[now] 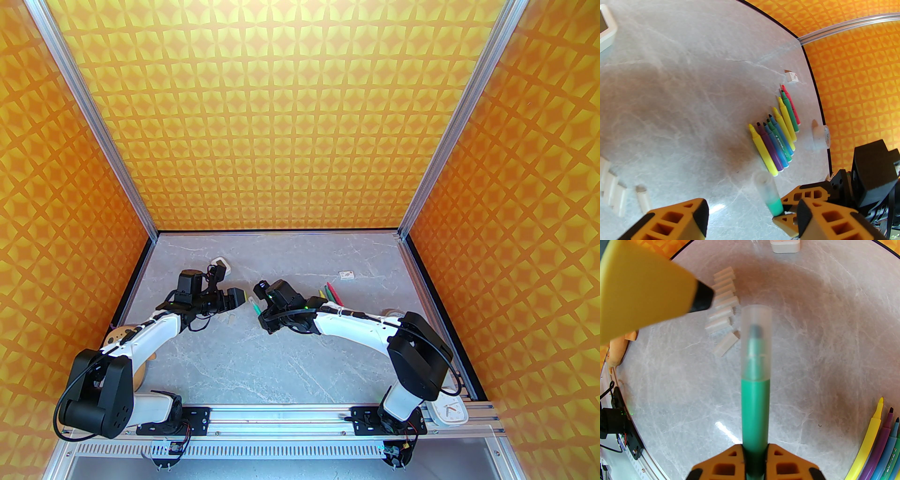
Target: Open the pen caps
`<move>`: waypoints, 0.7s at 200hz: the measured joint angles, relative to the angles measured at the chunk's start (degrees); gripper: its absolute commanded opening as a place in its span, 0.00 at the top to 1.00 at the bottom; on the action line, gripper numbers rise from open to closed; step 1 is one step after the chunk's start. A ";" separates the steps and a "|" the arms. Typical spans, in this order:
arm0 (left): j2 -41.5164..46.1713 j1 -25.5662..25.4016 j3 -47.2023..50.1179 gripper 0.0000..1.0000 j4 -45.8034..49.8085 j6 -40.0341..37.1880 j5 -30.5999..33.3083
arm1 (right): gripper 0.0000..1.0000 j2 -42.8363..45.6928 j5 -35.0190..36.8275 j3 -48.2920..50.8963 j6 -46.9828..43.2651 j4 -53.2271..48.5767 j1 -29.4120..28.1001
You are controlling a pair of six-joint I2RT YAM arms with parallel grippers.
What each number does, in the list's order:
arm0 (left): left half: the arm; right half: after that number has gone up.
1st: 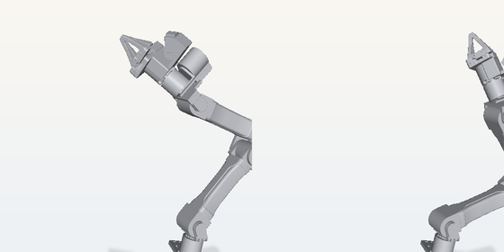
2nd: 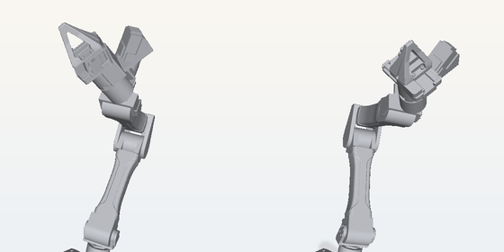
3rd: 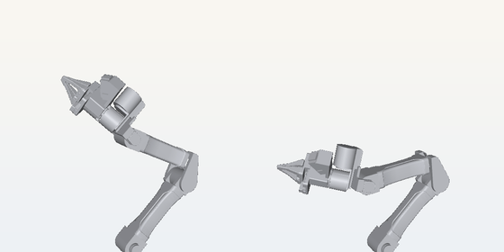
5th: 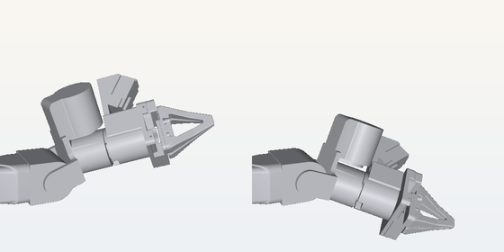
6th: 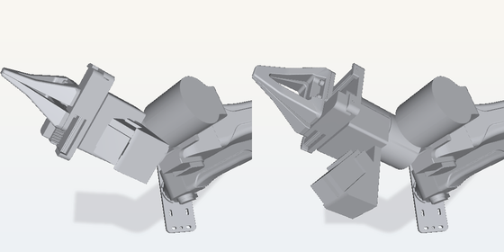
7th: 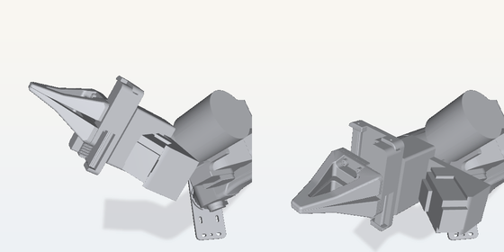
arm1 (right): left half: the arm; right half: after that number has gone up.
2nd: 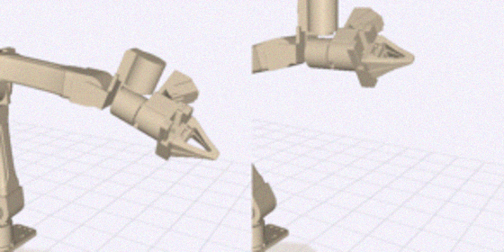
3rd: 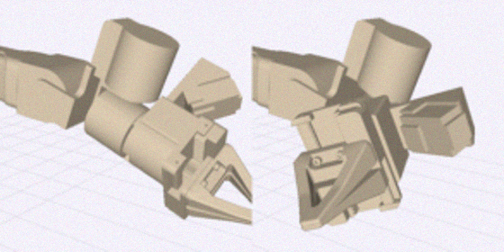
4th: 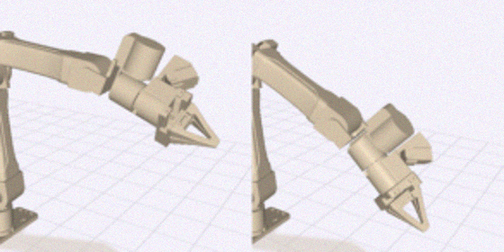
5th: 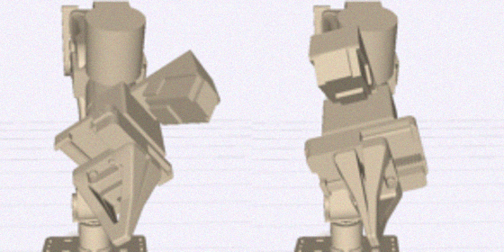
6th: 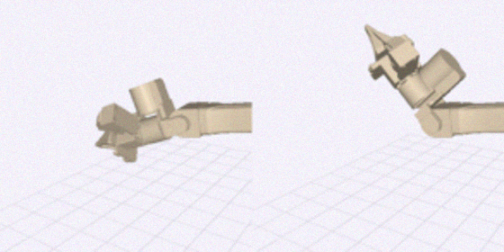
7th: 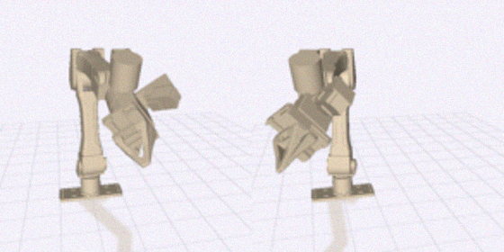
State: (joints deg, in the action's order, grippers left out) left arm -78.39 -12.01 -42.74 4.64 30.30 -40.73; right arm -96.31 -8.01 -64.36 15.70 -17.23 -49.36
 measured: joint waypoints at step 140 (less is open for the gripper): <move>-2.64 -2.67 0.00 0.53 -5.16 2.95 -3.02 | 0.96 1.84 -1.05 0.59 -1.01 1.27 0.00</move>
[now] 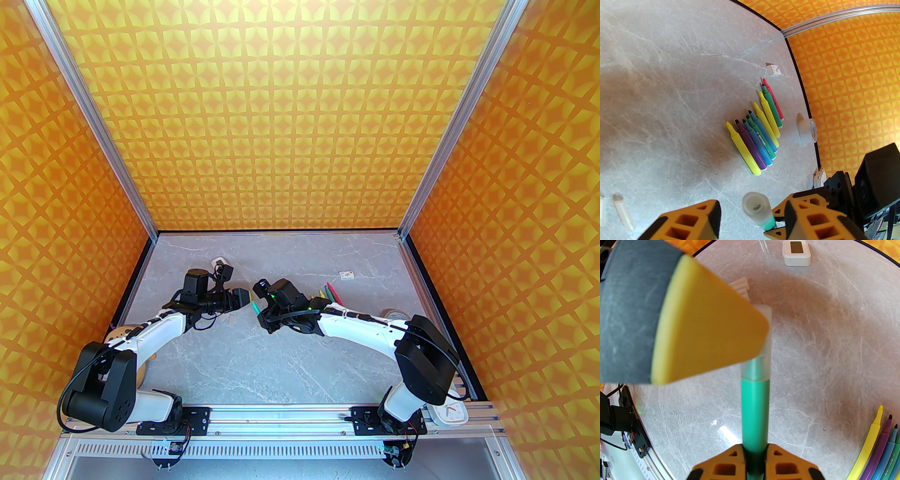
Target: Open the pen caps
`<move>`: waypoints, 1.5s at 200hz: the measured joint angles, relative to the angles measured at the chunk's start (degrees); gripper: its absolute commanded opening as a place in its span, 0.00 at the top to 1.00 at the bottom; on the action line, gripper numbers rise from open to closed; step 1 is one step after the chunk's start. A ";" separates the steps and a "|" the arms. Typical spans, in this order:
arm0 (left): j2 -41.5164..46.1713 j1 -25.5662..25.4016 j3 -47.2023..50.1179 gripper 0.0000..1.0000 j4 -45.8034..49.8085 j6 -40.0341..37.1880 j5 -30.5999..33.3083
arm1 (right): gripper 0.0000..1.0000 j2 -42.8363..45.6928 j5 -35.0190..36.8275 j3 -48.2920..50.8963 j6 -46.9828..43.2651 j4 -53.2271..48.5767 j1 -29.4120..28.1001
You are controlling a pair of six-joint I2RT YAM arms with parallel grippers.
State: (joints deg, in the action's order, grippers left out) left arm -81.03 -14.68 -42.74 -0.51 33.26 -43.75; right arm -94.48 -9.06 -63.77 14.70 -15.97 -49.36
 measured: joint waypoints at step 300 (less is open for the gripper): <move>-1.77 -0.50 0.00 1.00 -4.50 3.89 -3.19 | 0.66 0.00 0.48 0.42 -0.59 1.46 0.07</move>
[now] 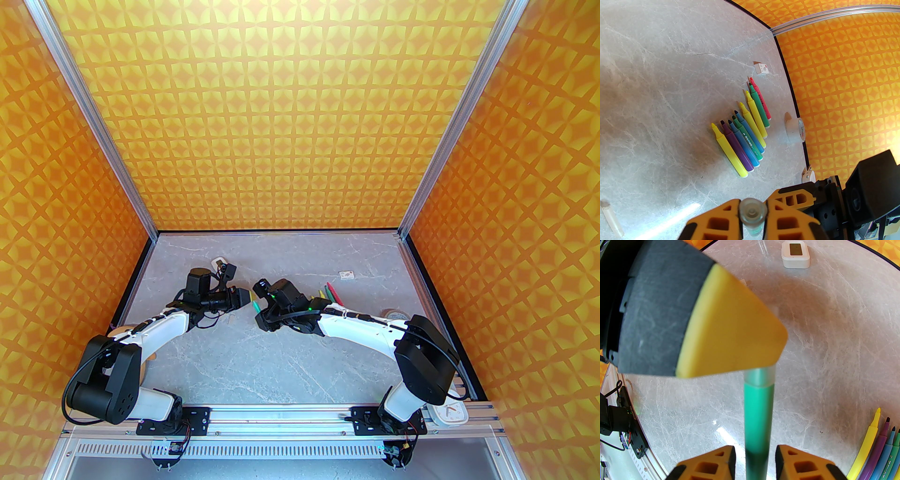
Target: Open the pen caps
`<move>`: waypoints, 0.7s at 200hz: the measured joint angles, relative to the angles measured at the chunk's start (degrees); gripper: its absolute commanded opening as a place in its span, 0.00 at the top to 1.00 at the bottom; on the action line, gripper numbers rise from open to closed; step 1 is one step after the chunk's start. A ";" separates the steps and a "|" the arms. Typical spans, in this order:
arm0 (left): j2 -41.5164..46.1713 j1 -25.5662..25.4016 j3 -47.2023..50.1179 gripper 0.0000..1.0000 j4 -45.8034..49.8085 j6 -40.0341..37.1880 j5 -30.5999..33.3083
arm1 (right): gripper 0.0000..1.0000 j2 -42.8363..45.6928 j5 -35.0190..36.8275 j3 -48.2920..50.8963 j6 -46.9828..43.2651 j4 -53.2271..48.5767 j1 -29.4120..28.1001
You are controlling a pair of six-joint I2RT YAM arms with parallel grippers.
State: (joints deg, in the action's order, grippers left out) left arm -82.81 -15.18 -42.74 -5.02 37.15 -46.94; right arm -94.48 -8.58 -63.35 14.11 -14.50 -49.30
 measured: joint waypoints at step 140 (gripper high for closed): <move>1.11 0.00 0.00 1.00 -2.16 1.27 -1.68 | 0.88 0.00 -0.37 0.85 -0.07 1.16 0.22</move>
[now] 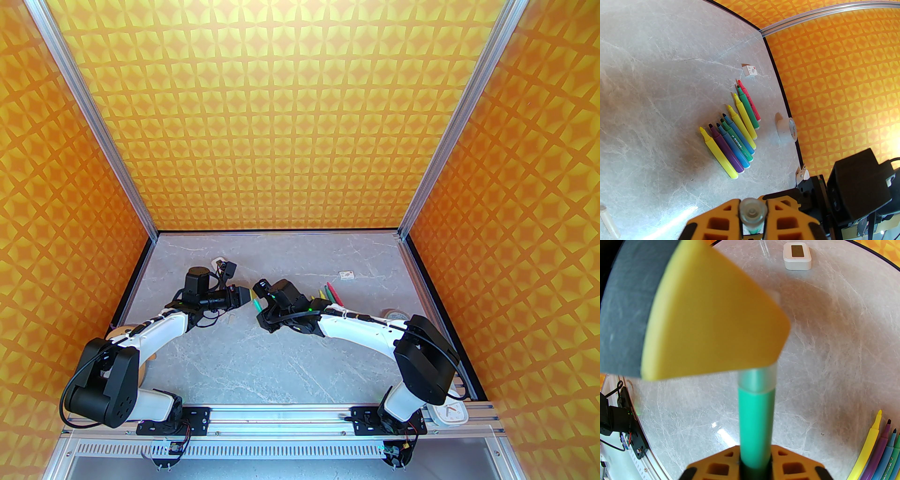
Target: Open the pen caps
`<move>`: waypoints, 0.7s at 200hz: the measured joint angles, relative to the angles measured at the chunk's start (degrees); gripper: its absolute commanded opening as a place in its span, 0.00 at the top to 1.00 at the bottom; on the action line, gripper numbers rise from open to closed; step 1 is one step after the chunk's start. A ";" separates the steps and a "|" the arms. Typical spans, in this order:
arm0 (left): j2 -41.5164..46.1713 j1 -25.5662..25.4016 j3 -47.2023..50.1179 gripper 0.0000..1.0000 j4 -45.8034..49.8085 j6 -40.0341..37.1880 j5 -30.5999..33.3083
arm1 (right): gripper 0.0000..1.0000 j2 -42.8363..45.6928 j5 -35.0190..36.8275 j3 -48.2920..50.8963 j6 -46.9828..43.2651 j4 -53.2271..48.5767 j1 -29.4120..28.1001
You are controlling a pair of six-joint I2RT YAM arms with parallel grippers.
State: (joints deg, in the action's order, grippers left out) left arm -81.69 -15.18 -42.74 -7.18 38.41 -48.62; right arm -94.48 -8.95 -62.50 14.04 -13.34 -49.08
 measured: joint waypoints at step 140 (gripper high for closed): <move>0.61 0.46 0.00 1.00 0.37 3.61 -0.20 | 1.00 3.85 -2.67 6.43 -1.16 7.45 0.85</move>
State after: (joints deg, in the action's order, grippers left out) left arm -81.08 -14.72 -42.74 -6.81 42.02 -48.82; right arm -90.63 -11.62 -56.07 12.88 -5.89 -48.23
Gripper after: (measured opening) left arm 0.142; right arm 0.166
